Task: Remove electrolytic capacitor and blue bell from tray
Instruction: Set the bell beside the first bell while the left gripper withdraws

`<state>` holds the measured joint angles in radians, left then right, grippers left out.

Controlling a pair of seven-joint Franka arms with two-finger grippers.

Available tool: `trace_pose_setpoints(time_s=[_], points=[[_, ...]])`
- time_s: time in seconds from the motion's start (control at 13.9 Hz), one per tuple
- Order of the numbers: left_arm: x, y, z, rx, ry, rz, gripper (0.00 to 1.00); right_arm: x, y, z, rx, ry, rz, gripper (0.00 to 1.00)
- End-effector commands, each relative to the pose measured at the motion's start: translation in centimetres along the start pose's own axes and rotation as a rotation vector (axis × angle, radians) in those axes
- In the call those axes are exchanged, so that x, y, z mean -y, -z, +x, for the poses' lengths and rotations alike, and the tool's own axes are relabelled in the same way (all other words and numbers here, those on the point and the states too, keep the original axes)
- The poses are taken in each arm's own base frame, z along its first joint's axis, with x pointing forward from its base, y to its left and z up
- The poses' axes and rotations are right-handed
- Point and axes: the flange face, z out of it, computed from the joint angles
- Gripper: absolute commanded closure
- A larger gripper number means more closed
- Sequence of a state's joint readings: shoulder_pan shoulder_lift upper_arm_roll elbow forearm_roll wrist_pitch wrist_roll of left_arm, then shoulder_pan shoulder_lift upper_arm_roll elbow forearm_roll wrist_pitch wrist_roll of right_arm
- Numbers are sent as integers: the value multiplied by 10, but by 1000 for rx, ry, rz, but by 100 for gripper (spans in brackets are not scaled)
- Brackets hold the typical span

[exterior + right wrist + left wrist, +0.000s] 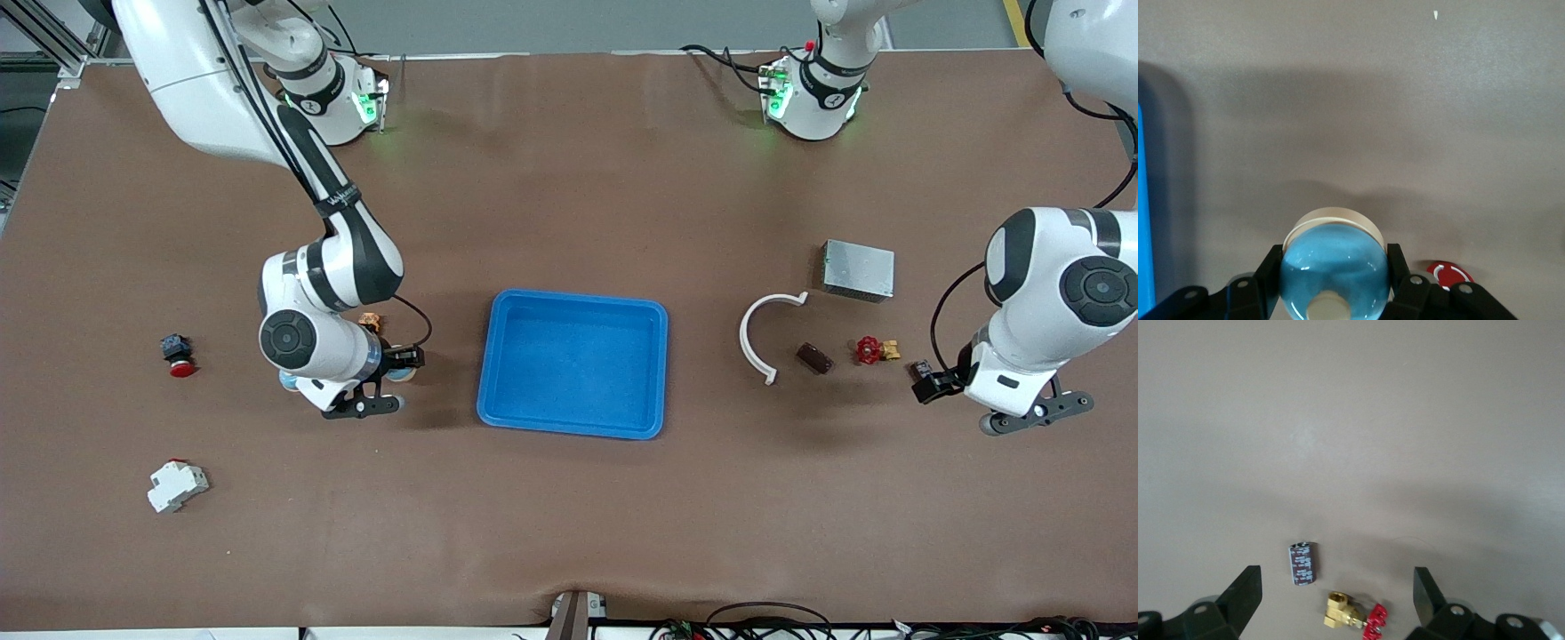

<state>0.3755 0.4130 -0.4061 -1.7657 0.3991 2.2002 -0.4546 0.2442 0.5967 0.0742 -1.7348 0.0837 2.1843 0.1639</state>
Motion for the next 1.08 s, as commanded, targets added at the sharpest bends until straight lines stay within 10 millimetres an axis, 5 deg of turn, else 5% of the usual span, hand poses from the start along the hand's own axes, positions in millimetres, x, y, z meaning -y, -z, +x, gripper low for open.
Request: trace_pose_setpoints(time_s=[0.0,0.43,1.01], points=[[-12,47,9,16,-1,18,0,3,-1,3,-14,1,20,100],[-23,144,13,18,-11,39,0,-7,-20,11,-40,37,22,100],[-22,222,-14,77,14,27,0,-10,-35,16,-55,40,15,100]])
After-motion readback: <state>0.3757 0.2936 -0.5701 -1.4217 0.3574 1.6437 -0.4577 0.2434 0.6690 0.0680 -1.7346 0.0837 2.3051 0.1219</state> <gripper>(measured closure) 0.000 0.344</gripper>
